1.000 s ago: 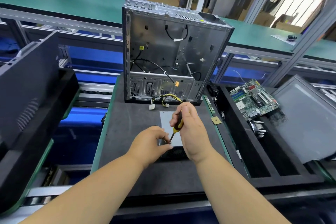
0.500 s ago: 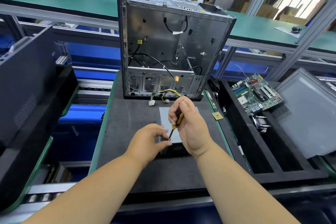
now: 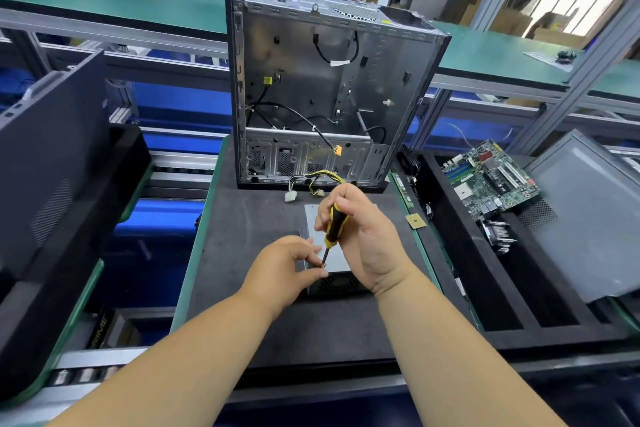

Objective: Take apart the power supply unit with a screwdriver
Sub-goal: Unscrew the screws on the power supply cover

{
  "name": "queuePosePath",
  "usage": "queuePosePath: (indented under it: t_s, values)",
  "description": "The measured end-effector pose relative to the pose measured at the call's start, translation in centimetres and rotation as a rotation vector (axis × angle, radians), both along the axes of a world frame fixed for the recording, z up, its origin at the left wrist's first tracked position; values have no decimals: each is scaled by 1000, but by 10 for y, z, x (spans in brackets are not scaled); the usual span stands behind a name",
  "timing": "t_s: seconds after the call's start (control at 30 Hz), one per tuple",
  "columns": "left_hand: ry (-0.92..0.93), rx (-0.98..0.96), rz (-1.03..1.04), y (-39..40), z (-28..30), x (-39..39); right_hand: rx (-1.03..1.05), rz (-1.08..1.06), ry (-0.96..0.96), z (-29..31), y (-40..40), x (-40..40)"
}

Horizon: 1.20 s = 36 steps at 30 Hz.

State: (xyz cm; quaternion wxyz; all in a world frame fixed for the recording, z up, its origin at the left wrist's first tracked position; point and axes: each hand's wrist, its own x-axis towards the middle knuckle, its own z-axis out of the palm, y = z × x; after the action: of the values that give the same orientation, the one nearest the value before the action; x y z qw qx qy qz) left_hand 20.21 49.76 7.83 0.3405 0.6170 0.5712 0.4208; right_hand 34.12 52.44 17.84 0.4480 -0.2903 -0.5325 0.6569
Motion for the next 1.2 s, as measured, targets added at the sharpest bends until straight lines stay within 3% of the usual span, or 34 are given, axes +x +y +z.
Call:
queuePosePath:
  t_s: [0.2, 1.2]
  values:
    - [2, -13, 13, 0, -1, 1, 12, -103, -10, -1, -6, 2]
    - [-15, -8, 1, 2, -2, -1, -41, -68, -25, -2, 0, -8]
